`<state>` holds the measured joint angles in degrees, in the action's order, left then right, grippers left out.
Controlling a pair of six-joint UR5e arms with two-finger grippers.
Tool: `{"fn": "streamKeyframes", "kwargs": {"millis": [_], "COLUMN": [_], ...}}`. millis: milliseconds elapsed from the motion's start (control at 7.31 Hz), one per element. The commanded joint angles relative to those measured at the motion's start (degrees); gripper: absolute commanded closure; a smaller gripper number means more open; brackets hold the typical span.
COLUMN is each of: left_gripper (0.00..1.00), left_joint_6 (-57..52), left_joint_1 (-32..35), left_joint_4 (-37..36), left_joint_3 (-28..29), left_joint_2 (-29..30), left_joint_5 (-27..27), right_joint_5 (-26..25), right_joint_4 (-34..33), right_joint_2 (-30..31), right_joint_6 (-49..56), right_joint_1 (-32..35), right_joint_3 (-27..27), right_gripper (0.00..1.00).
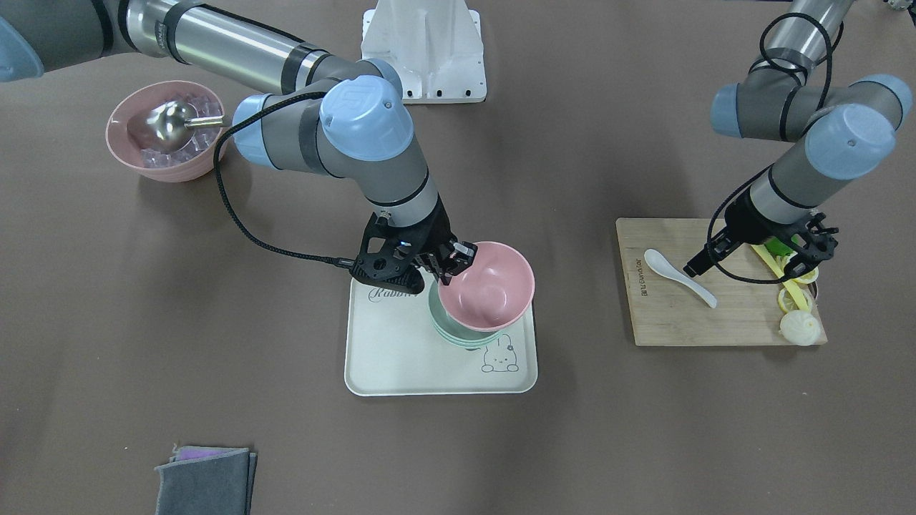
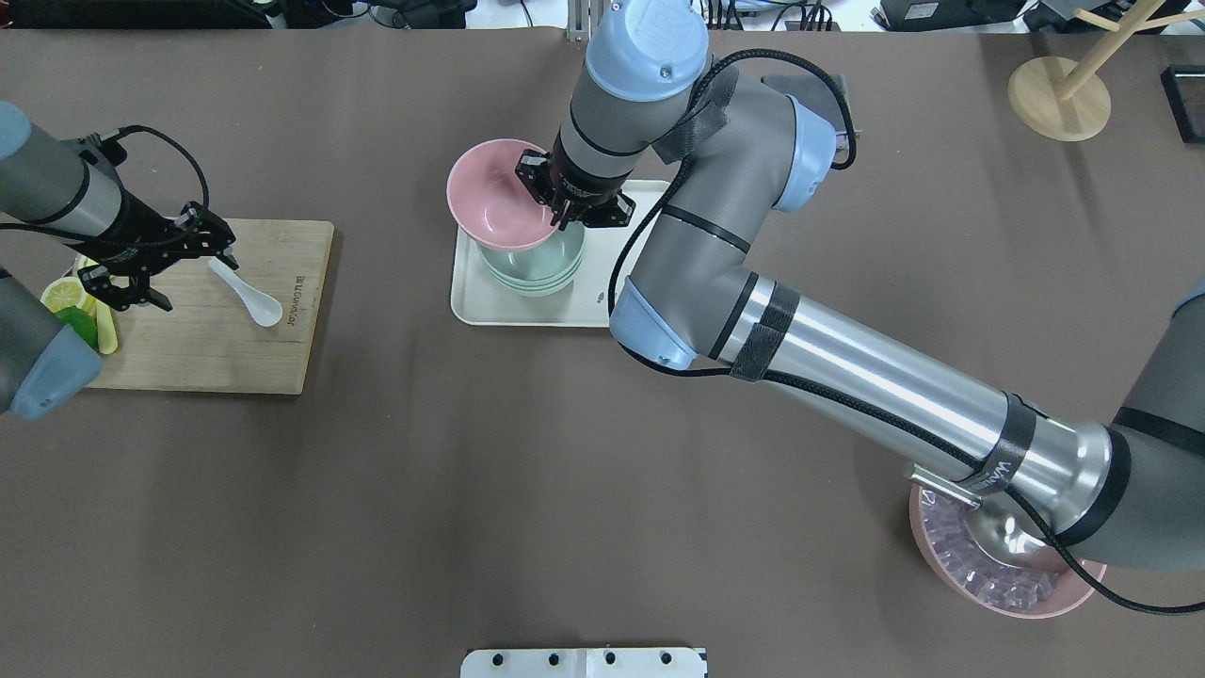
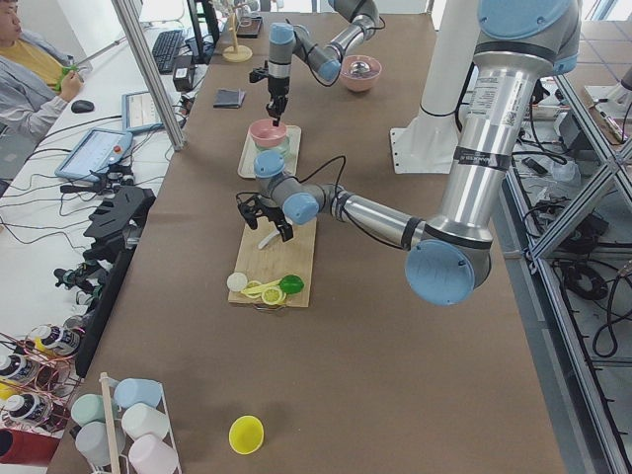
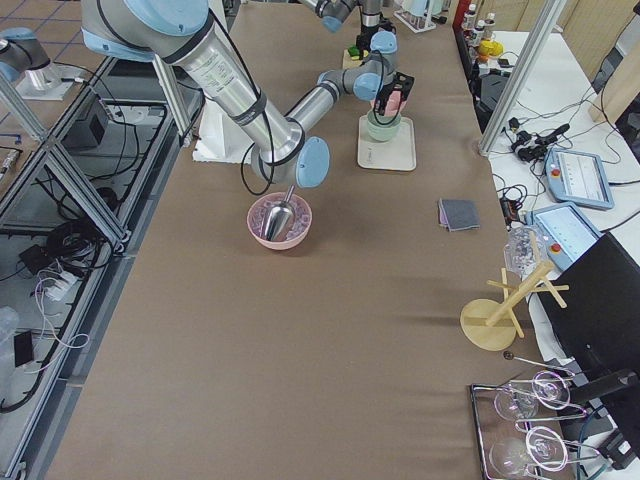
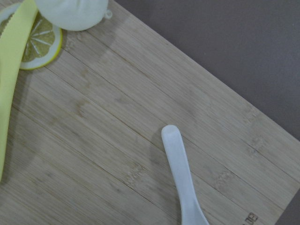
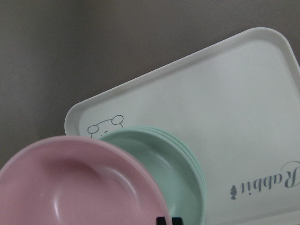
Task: Stack pink bowl on green and place spoon
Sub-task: 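Carry pink bowl onto mint-green bowl with right gripper while left reaches spoon, then release pink bowl, lift right gripper while left gripper grasps white spoon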
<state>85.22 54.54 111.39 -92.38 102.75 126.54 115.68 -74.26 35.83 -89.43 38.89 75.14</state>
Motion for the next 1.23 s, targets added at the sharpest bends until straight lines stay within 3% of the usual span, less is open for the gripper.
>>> {"fn": "streamKeyframes", "kwargs": {"millis": [0,137,274,411,547,821,958,1095], "left_gripper": [0.11,0.12,0.13,0.15,0.26,0.60,0.96,1.00], "left_joint_6": [2.91,3.54,3.46,3.37,3.54,3.81,3.72,3.72], "left_joint_1": [-1.36,-1.45,-1.80,-2.15,-2.33,-2.86,-2.77,-2.77], "left_joint_4": [0.32,0.49,0.58,1.19,1.81,1.81,1.90,1.90], "left_joint_3": [2.54,4.82,5.45,6.67,7.38,7.39,7.30,6.78], "left_joint_2": [2.25,4.01,4.12,4.47,4.65,4.56,4.47,4.56], "left_joint_5": [-2.08,-2.18,-2.26,-3.14,-3.41,-3.41,-3.41,-3.06], "right_joint_5": [0.42,0.42,0.42,0.42,3.38,7.35,9.10,10.77], "right_joint_4": [0.08,0.17,0.09,0.08,0.08,-0.09,0.00,0.00], "right_joint_2": [0.47,0.47,0.55,0.99,1.52,1.96,3.70,6.07], "right_joint_6": [-0.22,-0.31,-0.31,0.13,0.57,0.57,0.66,1.09], "right_joint_1": [0.05,0.39,0.49,0.57,2.31,4.78,6.36,7.77], "right_joint_3": [0.10,0.10,-0.25,-0.25,0.44,1.85,3.77,6.23], "right_gripper": [1.00,1.00,0.89,0.01,0.00,0.00,0.00,0.00]}}
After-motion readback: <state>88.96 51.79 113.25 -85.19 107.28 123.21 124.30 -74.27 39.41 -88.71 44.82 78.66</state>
